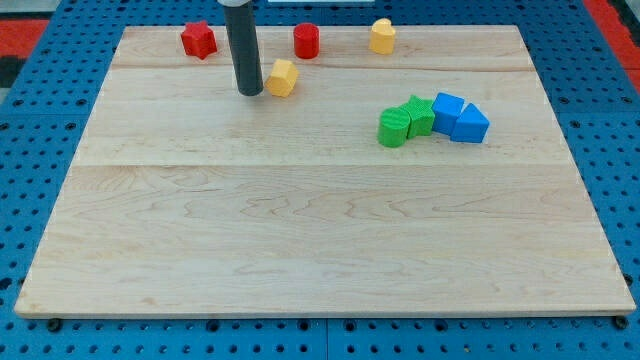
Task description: Slightly move the yellow hexagon towards right
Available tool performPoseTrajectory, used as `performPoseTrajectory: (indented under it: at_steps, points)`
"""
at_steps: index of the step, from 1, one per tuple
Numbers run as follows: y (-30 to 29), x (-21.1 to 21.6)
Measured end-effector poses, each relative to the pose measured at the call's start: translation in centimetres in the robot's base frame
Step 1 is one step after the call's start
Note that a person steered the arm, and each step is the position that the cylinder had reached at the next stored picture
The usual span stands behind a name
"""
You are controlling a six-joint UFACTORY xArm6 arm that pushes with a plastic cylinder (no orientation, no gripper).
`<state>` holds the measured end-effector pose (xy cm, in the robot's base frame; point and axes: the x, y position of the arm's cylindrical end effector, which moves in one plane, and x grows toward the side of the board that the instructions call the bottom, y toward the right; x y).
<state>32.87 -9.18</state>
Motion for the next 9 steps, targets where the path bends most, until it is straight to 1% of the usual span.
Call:
performPoseTrajectory:
  at_steps: [3, 4, 5, 6, 7, 9]
  points:
    - [0.5, -0.2]
    - [1.1, -1.5]
    - [2.5, -2.5]
    - [4.4, -2.6]
    - [4.5, -0.5]
    - [9.7, -0.2]
